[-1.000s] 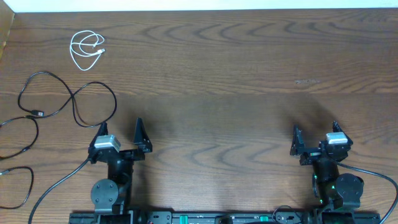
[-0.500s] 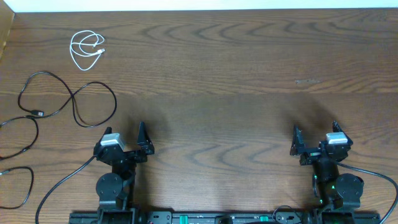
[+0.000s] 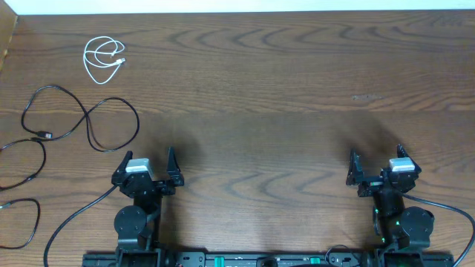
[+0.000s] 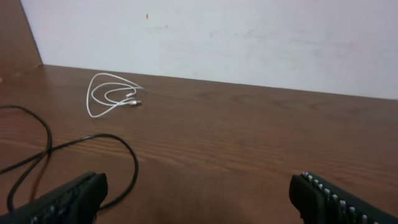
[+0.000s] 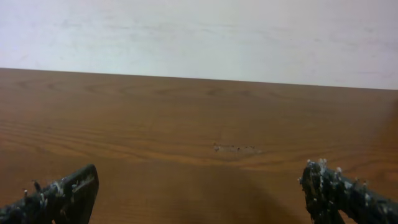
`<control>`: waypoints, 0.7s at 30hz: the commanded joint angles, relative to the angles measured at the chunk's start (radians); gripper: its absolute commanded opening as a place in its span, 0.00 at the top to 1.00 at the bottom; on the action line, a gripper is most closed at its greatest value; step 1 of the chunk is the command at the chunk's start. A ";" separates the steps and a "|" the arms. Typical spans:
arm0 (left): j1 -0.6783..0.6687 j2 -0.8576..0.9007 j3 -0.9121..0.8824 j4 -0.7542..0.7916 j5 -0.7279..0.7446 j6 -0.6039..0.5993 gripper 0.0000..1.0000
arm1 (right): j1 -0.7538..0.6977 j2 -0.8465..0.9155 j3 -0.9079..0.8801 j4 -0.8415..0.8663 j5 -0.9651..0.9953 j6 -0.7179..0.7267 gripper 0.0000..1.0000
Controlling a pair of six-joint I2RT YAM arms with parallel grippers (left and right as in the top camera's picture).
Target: Untangle cables
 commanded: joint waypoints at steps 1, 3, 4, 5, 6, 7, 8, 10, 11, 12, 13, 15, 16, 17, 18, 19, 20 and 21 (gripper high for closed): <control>0.004 -0.009 -0.017 -0.044 0.010 0.049 0.02 | -0.008 -0.005 -0.001 -0.005 0.011 -0.006 0.01; 0.003 -0.009 -0.017 -0.044 0.011 0.050 0.02 | -0.008 -0.005 -0.001 -0.005 0.011 -0.006 0.01; 0.001 -0.009 -0.017 -0.044 0.011 0.050 0.02 | -0.008 -0.005 -0.001 -0.005 0.011 -0.006 0.01; -0.001 -0.009 -0.017 -0.044 0.011 0.050 0.02 | -0.008 -0.005 -0.001 -0.005 0.011 -0.006 0.01; -0.002 -0.009 -0.017 -0.044 0.011 0.050 0.02 | -0.008 -0.005 -0.001 -0.005 0.011 -0.006 0.01; -0.002 -0.009 -0.017 -0.044 0.008 0.050 0.02 | -0.008 -0.005 -0.001 -0.005 0.011 -0.006 0.01; -0.002 -0.009 -0.017 -0.044 0.007 0.050 0.02 | -0.008 -0.005 -0.001 -0.005 0.011 -0.006 0.01; -0.002 -0.009 -0.017 -0.044 0.007 0.050 0.02 | -0.008 -0.005 -0.001 -0.006 0.011 -0.006 0.01; -0.002 -0.009 -0.017 -0.045 0.006 0.050 0.02 | -0.008 -0.005 -0.001 -0.005 0.011 -0.006 0.01; -0.002 -0.009 -0.017 -0.045 0.006 0.049 0.02 | -0.008 -0.005 -0.001 -0.005 0.011 -0.006 0.01; -0.002 -0.009 -0.017 -0.044 0.006 0.048 0.02 | -0.008 -0.005 -0.001 -0.005 0.011 -0.006 0.01; -0.002 -0.009 -0.017 -0.045 0.006 0.042 0.02 | -0.008 -0.005 -0.001 -0.005 0.011 -0.006 0.01; -0.002 -0.009 -0.017 -0.044 0.007 0.041 0.02 | -0.008 -0.005 -0.001 -0.005 0.011 -0.007 0.01; -0.002 -0.009 -0.017 -0.044 0.007 0.038 0.02 | -0.008 -0.005 -0.001 -0.005 0.011 -0.006 0.01; -0.002 -0.009 -0.017 -0.044 0.006 0.038 0.02 | -0.008 -0.005 -0.001 -0.005 0.011 -0.006 0.01; -0.002 -0.009 -0.017 -0.045 -0.001 0.039 0.02 | -0.008 -0.005 -0.001 -0.005 0.011 -0.006 0.01; -0.002 -0.009 -0.017 -0.045 0.000 0.039 0.02 | -0.008 -0.005 -0.001 -0.005 0.011 -0.007 0.01; -0.002 -0.009 -0.017 -0.045 0.000 0.038 0.02 | -0.008 -0.005 -0.001 -0.005 0.011 -0.006 0.01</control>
